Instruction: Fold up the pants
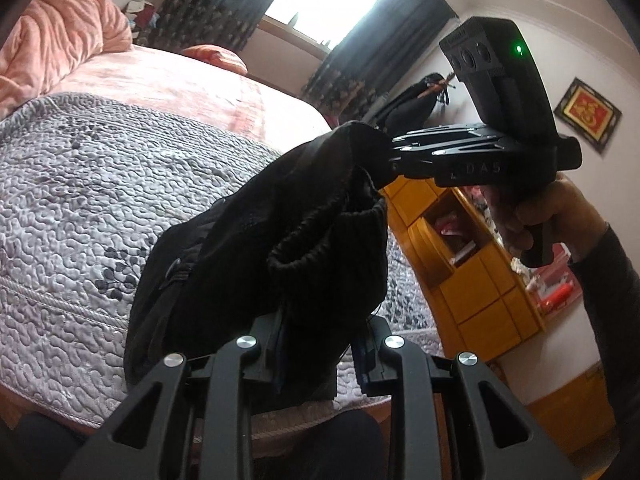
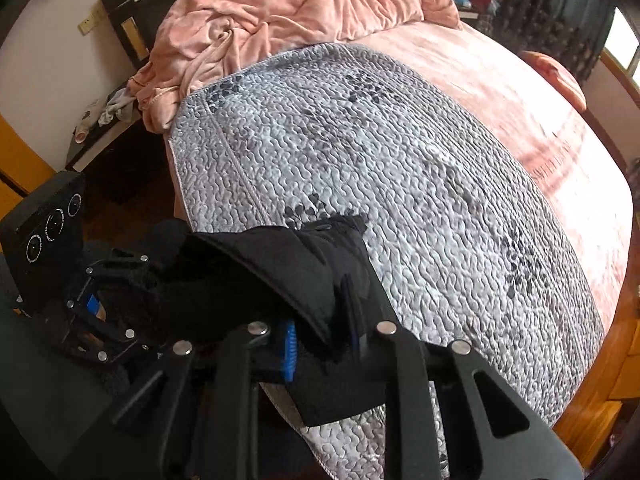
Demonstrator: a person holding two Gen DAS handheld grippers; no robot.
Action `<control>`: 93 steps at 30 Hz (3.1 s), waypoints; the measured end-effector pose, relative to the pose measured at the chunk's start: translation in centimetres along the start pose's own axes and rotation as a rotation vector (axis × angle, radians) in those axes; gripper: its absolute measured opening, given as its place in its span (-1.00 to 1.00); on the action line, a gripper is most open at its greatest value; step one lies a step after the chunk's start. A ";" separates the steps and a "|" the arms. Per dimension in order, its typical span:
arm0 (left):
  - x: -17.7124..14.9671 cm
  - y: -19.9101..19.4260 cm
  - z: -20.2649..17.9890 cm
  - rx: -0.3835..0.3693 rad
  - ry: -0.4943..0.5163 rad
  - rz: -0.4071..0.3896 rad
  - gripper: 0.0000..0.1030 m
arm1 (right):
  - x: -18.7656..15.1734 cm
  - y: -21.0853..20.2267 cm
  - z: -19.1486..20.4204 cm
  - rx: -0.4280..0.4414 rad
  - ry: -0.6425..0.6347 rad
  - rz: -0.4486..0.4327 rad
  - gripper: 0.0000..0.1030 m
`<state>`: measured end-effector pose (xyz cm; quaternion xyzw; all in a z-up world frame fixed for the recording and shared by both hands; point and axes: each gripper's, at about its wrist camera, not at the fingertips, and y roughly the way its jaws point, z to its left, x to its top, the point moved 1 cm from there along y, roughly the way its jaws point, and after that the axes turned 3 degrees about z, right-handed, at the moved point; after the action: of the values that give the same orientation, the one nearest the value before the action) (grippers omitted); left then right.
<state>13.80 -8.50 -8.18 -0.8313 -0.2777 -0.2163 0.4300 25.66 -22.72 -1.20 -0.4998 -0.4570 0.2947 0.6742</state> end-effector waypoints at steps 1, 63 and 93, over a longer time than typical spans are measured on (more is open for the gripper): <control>-0.1 0.3 -0.2 0.003 0.009 0.008 -0.50 | -0.5 0.1 -0.1 -0.007 0.001 0.001 -0.65; -8.1 20.5 -5.5 0.114 0.346 0.367 -0.50 | -17.9 12.1 -9.7 -0.130 0.093 -0.016 -0.65; -10.6 23.3 -5.0 0.161 0.407 0.454 -0.46 | -21.5 12.0 -9.8 -0.226 0.242 0.017 -0.50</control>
<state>20.34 -26.73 -25.67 -0.7749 -0.0094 -0.2542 0.5787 26.53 -41.15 -20.27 -0.6082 -0.3985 0.1845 0.6612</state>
